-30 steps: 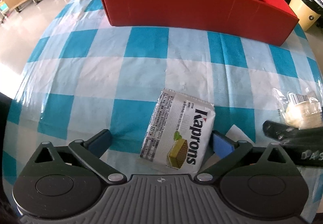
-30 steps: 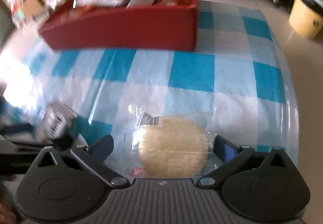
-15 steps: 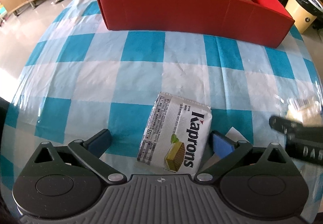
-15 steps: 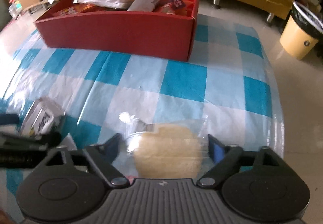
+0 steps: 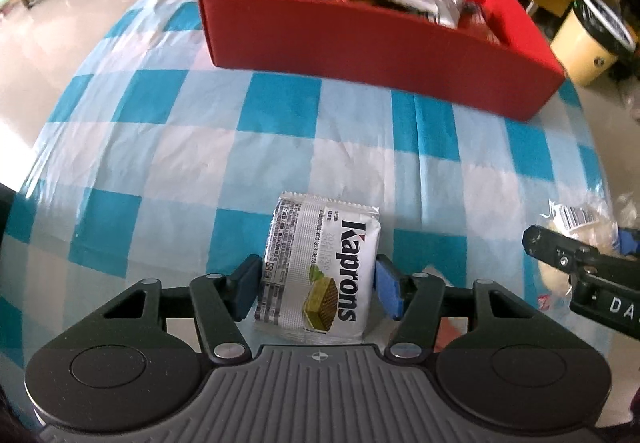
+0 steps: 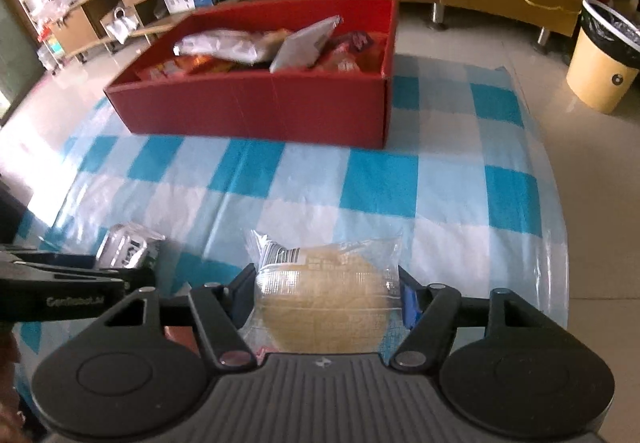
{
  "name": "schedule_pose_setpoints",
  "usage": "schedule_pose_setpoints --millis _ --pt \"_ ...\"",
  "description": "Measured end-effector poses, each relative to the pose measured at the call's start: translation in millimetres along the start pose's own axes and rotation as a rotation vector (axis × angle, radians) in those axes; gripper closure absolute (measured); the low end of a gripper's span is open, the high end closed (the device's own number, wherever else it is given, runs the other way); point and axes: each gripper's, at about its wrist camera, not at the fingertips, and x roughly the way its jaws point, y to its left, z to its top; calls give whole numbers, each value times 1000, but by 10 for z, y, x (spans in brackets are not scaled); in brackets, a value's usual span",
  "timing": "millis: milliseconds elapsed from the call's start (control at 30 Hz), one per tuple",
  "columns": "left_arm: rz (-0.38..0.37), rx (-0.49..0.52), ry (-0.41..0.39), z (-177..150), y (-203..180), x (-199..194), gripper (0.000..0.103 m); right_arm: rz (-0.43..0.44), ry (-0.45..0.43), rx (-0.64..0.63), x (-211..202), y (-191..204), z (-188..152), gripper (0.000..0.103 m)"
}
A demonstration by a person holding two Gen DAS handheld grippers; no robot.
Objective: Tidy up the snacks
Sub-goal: 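Close left tool on Kaprons pack while right closes on round bread pack, then carry Kaprons pack into red box with left tool while right carries bread in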
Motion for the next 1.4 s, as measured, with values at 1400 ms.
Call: schedule_pose_setpoints --millis 1400 --pt "12 -35 -198 837 -218 -388 36 66 -137 35 -69 54 902 37"
